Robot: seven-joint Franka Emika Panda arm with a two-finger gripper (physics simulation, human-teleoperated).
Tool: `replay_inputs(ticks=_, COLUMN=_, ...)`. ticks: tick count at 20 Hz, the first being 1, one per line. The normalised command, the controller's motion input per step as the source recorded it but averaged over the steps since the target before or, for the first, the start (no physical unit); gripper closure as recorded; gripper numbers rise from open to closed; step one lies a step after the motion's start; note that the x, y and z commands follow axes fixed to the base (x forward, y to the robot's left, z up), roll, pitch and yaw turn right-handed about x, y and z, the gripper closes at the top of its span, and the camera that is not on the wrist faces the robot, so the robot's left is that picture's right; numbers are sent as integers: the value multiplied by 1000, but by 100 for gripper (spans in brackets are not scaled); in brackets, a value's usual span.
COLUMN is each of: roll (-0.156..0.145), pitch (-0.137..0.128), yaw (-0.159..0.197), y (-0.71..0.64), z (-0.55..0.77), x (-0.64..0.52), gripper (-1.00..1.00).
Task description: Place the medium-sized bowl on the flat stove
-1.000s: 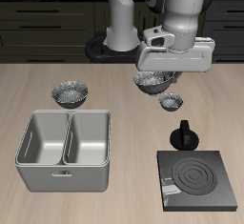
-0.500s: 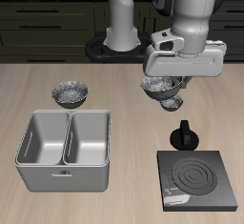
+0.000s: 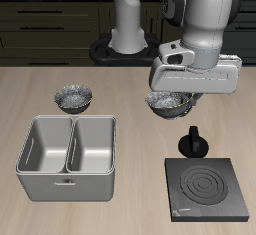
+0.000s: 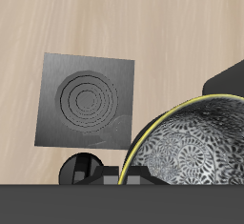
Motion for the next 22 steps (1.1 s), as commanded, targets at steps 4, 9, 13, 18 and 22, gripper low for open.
replay_inputs(ticks=4, roll=3, pitch=17, yaw=-22, y=85, z=-14, x=311, gripper=100)
replay_inputs(ticks=9, roll=-1, pitch=29, yaw=4, y=229, z=-59, x=304, gripper=100)
replay_inputs(ticks=13, roll=21, pitch=16, yaw=-8, y=343, z=12, x=274, gripper=100)
replay_inputs(ticks=18, roll=10, pitch=14, yaw=12, y=189, z=-88, x=91, gripper=100)
replay_inputs(ticks=22, roll=10, pitch=33, yaw=18, y=150, z=-254, x=129, gripper=100)
